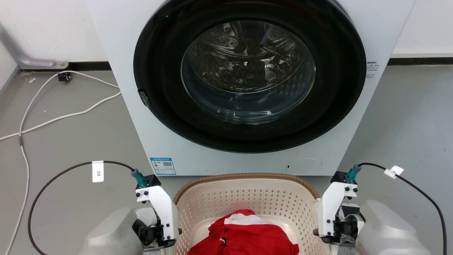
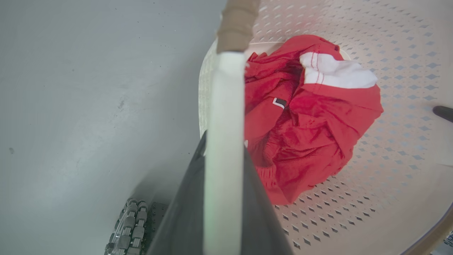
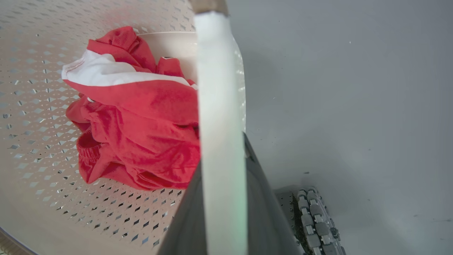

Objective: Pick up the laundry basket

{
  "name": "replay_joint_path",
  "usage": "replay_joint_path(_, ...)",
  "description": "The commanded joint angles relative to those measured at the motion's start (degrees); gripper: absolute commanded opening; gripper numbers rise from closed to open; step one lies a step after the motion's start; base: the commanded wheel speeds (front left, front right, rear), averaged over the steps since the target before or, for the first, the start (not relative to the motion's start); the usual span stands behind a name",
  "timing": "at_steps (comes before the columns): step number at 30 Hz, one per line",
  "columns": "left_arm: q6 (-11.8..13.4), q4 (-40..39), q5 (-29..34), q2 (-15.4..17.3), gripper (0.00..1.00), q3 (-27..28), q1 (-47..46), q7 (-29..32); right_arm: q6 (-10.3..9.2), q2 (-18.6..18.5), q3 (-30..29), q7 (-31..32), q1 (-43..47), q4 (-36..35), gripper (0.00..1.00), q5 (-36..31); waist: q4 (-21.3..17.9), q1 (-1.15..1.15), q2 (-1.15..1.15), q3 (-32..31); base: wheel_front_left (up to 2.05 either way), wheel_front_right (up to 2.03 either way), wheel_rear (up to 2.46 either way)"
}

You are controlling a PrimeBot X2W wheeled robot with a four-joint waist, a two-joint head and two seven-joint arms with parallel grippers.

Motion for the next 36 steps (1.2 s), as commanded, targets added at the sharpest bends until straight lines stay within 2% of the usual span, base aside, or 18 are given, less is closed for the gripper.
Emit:
replay_joint_path(1, -0.3, -0.2, -0.6, -0.4, 0.0, 0.0, 0.5, -0.1, 0.63, 0.3, -0.4, 0.1, 0.5, -0.1, 0.0, -0.1, 0.0, 0.0, 0.0, 0.0, 0.0, 0.0, 0.0)
replay_joint_path(36, -0.3, -0.7, -1.0, -0.1, 0.0, -1.9, 0.4, -1.9, 0.56, 0.8, -5.3, -0.5, 0.4, -0.2, 0.0, -5.4, -0.4, 0.0, 0.0, 0.1, 0.0, 0.0, 0.0)
